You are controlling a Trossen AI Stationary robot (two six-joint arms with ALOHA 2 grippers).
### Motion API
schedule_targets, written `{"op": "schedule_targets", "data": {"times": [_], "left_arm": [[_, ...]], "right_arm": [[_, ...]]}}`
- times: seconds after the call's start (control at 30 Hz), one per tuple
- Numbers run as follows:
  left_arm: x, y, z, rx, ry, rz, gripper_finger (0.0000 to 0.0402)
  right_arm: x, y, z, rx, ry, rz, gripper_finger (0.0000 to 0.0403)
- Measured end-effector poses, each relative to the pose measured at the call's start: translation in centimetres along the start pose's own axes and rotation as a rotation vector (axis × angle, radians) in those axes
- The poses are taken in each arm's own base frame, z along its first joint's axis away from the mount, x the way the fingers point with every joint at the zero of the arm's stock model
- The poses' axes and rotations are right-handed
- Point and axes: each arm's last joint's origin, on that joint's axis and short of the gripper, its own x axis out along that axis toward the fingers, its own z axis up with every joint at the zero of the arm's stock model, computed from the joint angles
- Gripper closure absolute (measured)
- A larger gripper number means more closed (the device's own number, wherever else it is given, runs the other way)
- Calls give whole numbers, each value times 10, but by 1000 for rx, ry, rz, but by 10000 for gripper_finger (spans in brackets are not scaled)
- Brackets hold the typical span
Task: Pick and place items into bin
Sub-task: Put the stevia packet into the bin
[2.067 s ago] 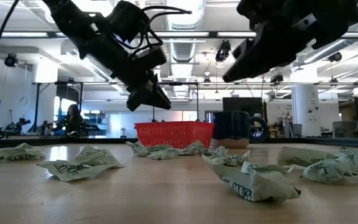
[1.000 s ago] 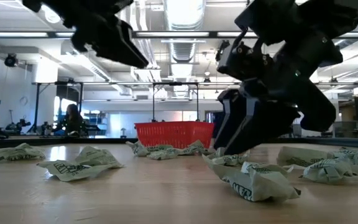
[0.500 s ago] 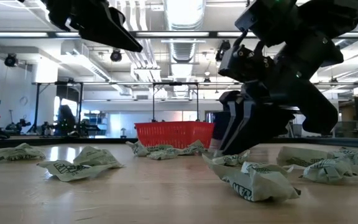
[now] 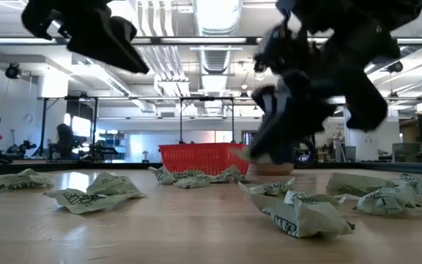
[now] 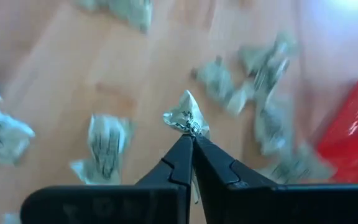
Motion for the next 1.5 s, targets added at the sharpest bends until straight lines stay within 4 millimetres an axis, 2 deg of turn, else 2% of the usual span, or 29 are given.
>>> {"op": "schedule_targets", "data": {"times": [0.1,0.33,0.57,0.9,1.07,1.23,1.5], "left_arm": [[-2,-4,-6,-22,56,-12,257],[-6,-14,-13,-42,110,-40,257],[-10,-22,-14,-35,104,-66,257],[-11,-33,-26,-22,125,-97,257],[-9,-33,-30,-37,140,-95,257],[-9,-33,-30,-36,139,-95,257],[-9,-34,-30,-37,140,-99,257]], "right_arm": [[-9,-4,15,-52,-50,-87,394],[-14,-25,36,-142,-44,-445,394],[-12,-61,37,-49,-22,-542,394],[-11,-96,23,63,29,-609,394],[-11,-101,22,70,29,-597,394],[-9,-100,22,69,2,-473,391],[-9,-101,23,71,-9,-449,338]]}}
